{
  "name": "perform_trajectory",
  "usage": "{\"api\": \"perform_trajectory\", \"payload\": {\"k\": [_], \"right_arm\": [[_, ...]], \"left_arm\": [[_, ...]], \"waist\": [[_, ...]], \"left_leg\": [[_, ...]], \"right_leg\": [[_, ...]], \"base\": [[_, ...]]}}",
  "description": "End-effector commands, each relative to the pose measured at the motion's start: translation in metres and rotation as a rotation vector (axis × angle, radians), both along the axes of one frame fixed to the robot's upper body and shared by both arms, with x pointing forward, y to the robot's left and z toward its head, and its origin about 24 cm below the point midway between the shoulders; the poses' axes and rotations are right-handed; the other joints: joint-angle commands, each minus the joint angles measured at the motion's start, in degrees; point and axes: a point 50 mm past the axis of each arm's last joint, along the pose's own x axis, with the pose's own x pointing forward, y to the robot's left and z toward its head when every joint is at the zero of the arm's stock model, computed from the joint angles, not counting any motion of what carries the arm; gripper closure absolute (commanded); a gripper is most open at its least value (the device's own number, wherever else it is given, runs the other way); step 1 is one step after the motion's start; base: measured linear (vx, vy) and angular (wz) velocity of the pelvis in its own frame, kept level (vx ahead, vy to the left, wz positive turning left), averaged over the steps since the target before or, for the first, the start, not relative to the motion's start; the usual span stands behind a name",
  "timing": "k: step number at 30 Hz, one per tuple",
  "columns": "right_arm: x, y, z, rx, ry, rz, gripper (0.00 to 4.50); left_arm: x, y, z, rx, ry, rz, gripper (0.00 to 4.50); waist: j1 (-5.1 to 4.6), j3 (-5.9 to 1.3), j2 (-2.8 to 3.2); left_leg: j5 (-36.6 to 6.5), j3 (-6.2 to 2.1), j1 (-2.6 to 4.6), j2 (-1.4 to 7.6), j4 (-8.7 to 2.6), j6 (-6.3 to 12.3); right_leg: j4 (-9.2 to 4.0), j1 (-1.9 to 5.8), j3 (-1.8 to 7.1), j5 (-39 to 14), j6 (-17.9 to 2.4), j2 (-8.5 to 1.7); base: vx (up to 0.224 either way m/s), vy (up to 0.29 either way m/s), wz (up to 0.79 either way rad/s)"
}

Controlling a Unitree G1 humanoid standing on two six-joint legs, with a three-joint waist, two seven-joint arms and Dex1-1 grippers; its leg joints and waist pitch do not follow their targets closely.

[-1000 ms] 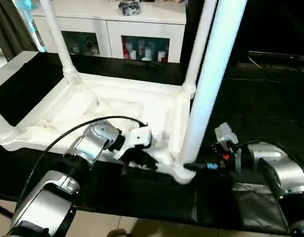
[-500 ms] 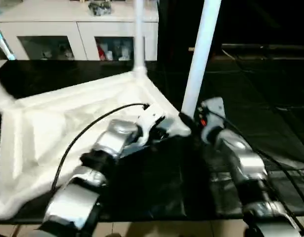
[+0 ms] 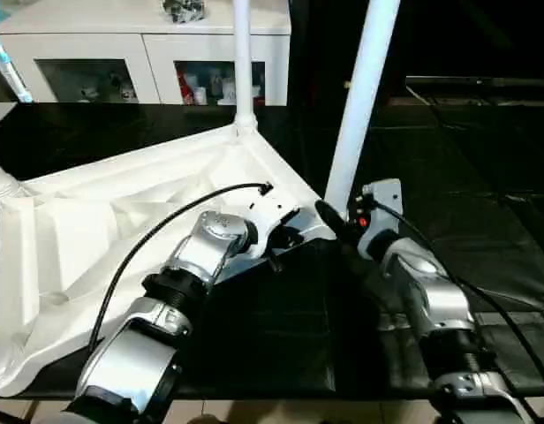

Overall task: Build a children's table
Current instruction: Rotate leg to tighten

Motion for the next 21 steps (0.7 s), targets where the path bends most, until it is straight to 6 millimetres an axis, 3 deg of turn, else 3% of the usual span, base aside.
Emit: {"api": "perform_trajectory", "payload": {"k": [1, 2, 5, 6, 12, 21], "right_arm": [[-0.008, 0.006, -0.001, 0.004, 0.001, 0.128, 0.77], [-0.008, 0.006, -0.001, 0.004, 0.001, 0.128, 0.58], [-0.013, -0.018, 0.009, -0.011, -0.023, 0.205, 0.33], [-0.016, -0.027, 0.016, -0.021, -0.031, 0.256, 0.22], [-0.024, -0.041, 0.032, -0.060, -0.025, 0.459, 0.04], [-0.032, -0.040, 0.032, -0.161, 0.051, 0.721, 0.04]], "left_arm": [[0.002, -0.004, 0.014, -0.015, -0.063, -0.066, 4.50], [0.002, -0.004, 0.014, -0.015, -0.063, -0.066, 4.50], [-0.003, 0.006, 0.011, -0.001, -0.048, -0.159, 4.50], [-0.005, 0.011, 0.009, 0.018, -0.040, -0.206, 4.50], [-0.013, 0.024, 0.007, 0.053, -0.001, -0.365, 4.50], [-0.029, 0.030, 0.007, 0.085, 0.048, -0.623, 4.50]], "waist": [[0.39, -4.33, -0.46], [0.29, -4.28, -0.53], [0.39, -4.36, -0.68], [0.51, -4.35, -0.36], [1.67, -4.34, -0.14], [3.18, -4.42, -0.13]], "left_leg": [[-12.4, -0.19, 0.39, 1.09, -3.69, 3.68], [-11.8, -0.24, 0.09, 1.07, -3.69, 3.89], [-10.9, -0.22, 0.09, 1.05, -3.47, 4.70], [-10.9, -0.15, 0.24, 1.09, -3.41, 4.78], [-12.3, -0.11, 0.61, 1.43, -3.47, 4.67], [-13.1, -0.10, 0.71, 1.79, -3.47, 3.92]], "right_leg": [[-4.32, 4.03, 2.71, -14.7, -10.3, -3.33], [-4.18, 4.11, 2.69, -14.1, -10.4, -3.34], [-4.20, 4.07, 2.68, -14.2, -10.8, -3.42], [-4.23, 3.91, 2.70, -13.9, -11.0, -3.31], [-4.24, 3.72, 2.65, -15.1, -11.2, -3.29], [-3.82, 3.56, 2.73, -14.2, -12.5, -3.50]], "base": [[0.000, 0.000, 0.00], [0.000, 0.000, 0.00], [0.000, 0.000, 0.00], [0.000, 0.000, 0.00], [0.000, 0.000, 0.00], [0.000, 0.000, 0.00]]}}
